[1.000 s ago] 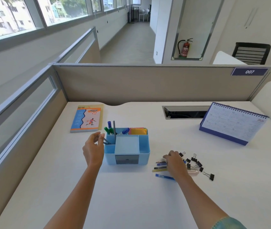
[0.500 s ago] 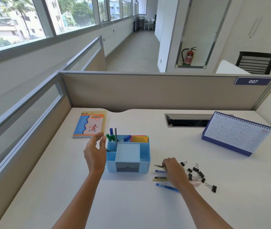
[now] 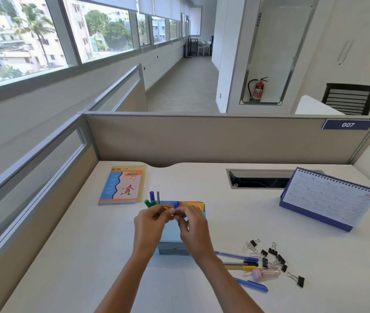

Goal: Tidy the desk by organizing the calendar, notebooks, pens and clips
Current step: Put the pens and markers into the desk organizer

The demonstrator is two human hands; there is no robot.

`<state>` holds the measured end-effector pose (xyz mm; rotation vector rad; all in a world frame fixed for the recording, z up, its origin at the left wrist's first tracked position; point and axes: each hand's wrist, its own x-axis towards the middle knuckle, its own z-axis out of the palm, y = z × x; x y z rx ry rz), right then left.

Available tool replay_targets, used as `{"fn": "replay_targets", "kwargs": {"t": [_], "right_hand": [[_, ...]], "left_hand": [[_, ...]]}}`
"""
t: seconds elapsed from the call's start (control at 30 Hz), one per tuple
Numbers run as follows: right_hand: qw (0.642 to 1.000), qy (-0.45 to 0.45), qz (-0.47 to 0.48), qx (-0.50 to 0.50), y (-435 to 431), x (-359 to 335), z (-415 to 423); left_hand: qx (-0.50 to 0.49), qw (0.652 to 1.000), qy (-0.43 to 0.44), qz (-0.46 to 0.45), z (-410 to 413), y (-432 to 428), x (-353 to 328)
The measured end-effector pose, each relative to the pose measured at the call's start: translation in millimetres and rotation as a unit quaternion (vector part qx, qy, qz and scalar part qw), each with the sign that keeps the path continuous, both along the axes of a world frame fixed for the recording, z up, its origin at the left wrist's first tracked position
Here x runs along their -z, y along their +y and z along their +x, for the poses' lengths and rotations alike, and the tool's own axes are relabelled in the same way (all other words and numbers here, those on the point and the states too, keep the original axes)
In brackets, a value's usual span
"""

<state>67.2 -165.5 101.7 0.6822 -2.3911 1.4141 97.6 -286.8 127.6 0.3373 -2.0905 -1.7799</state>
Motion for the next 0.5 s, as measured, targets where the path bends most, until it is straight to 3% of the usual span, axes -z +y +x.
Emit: {"fn": "replay_targets", "kwargs": {"t": [0.23, 0.5], "right_hand": [[0.990, -0.074, -0.059, 0.105, 45, 12, -21], [0.961, -0.144, -0.056, 0.228, 125, 49, -21]], "left_hand": [[-0.127, 0.988, 0.013, -0.087, -19, -55, -12], [-0.158, 0.965, -0.047, -0.204, -26, -79, 5]]}}
